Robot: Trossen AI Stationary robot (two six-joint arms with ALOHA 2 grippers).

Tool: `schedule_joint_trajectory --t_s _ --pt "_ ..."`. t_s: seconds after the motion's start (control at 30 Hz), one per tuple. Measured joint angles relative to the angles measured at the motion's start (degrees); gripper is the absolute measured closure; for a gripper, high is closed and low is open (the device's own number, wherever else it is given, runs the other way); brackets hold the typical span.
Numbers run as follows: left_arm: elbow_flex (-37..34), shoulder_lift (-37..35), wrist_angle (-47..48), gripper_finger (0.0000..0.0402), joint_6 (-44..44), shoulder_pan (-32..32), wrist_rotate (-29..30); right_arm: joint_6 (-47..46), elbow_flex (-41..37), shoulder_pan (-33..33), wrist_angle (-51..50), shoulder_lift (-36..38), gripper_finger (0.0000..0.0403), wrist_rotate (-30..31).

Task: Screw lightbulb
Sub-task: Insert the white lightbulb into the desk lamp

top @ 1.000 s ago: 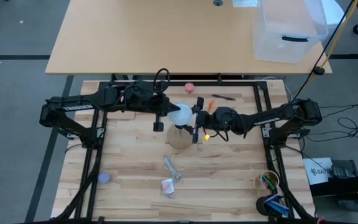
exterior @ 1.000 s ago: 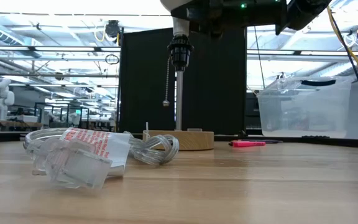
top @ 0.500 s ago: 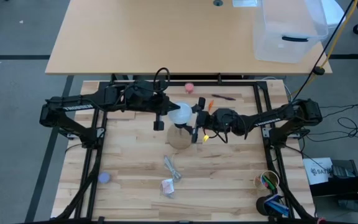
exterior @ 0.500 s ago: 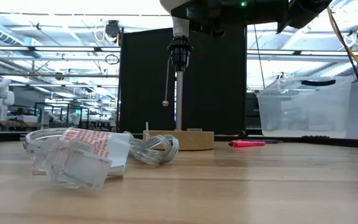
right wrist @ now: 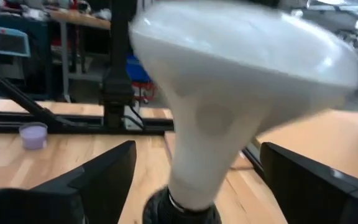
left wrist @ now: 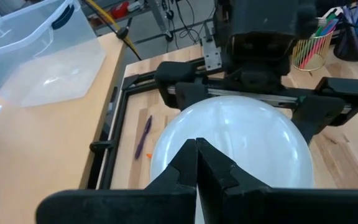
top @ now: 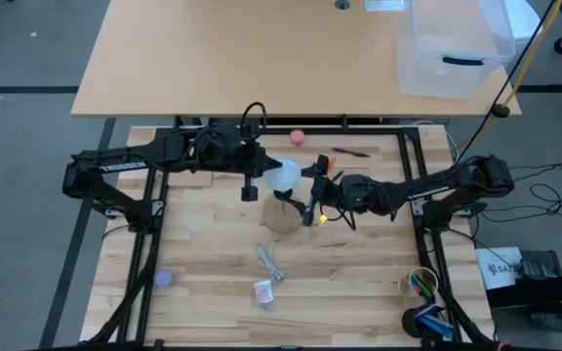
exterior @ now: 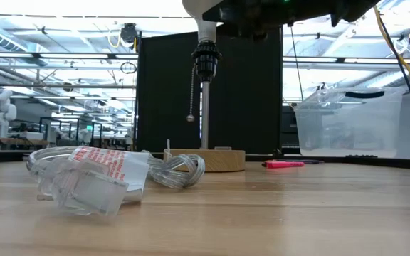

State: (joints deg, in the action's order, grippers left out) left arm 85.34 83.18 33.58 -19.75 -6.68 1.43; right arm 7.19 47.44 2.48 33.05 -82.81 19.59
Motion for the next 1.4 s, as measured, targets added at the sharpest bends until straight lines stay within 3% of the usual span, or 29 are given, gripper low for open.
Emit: schedule_joint_trajectory --t_s 0.27,1.4 --pt "0.00 0.00 0.02 0.0401 0.00 0.02 -0.04 -3.37 -0.02 1.07 -3.22 0.90 0.0065 0.05" --pt "-0.04 0.02 -0.50 0.0401 -0.26 0.07 1.18 2.77 -0.04 5.28 -4.69 1.87 0.0065 0.66"
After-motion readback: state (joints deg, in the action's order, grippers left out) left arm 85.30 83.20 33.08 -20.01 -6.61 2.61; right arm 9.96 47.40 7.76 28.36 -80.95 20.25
